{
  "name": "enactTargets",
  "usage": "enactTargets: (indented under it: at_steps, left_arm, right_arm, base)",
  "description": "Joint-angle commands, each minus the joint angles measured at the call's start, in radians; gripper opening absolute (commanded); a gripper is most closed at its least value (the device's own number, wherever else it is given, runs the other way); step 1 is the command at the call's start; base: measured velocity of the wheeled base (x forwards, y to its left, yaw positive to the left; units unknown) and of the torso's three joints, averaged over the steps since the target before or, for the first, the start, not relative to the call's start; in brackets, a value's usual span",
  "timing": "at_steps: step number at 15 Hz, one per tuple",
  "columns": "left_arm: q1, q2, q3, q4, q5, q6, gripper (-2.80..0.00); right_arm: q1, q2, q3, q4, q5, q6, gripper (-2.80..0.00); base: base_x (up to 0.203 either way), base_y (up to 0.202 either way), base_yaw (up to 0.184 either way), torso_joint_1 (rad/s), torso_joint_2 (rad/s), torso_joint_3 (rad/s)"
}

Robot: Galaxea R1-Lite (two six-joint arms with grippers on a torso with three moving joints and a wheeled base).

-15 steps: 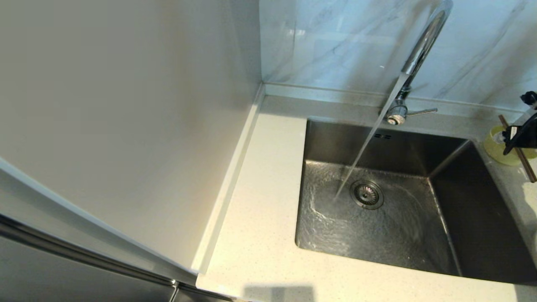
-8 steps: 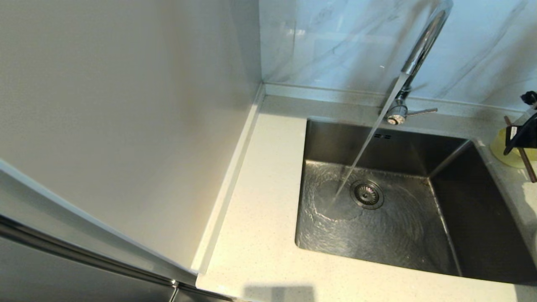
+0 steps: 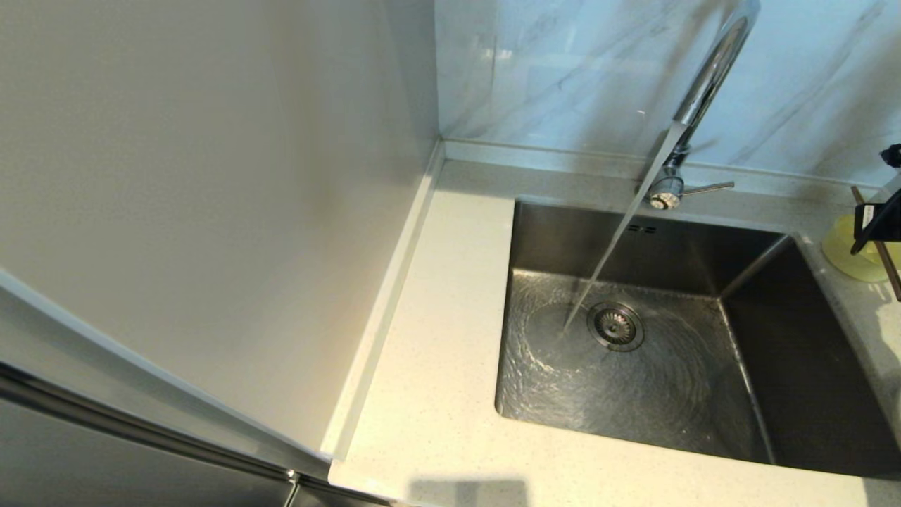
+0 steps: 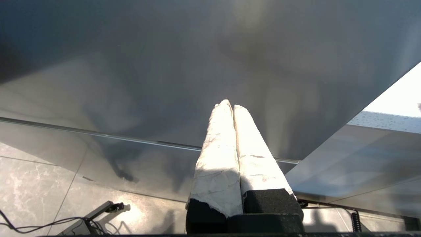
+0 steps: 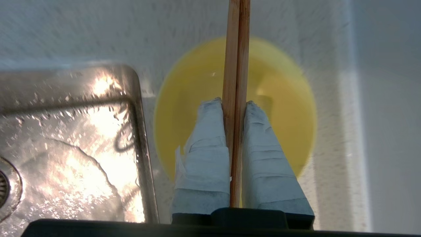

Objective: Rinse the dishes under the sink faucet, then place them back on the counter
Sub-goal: Pick up the chopsticks, then rinse the chopsticks

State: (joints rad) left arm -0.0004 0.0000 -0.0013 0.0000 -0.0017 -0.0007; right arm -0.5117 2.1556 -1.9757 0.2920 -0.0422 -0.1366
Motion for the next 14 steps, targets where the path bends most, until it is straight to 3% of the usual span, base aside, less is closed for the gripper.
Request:
enactTargets:
  at_steps: [1, 6, 9, 11, 14]
  left_arm:
    - [0.0, 0.0, 0.0, 0.0, 0.0, -0.001, -2.8]
    - [0.0, 0.0, 0.0, 0.0, 0.0, -0.001, -2.8]
    - [0.0, 0.0, 0.0, 0.0, 0.0, -0.001, -2.8]
    - [0.0, 0.0, 0.0, 0.0, 0.0, -0.001, -2.8]
    - [0.0, 0.0, 0.001, 0.0, 0.0, -0.001, -2.8]
  right_arm:
    - [0.0, -0.038, 0.0, -0.003, 0.0, -0.001, -2.8]
    - [0.003, -0.2, 0.056, 0.031, 0.037, -0.005, -2.8]
    - [0.012, -0.306, 0.251, 0.072, 0.137, -0.042, -2.8]
    - [0.036, -0.357, 0.389, 0.077, 0.244, -0.091, -2.8]
    - [0.14, -0.394, 0.483, 0.062, 0.327, -0.114, -2.8]
  base:
    - [0.0, 0.0, 0.0, 0.0, 0.0, 0.0]
    - [0.0, 0.0, 0.0, 0.0, 0.0, 0.0]
    - [0.0, 0.0, 0.0, 0.0, 0.0, 0.0]
    - [0.0, 0.0, 0.0, 0.0, 0.0, 0.0]
    - [0.0, 0.0, 0.0, 0.0, 0.0, 0.0]
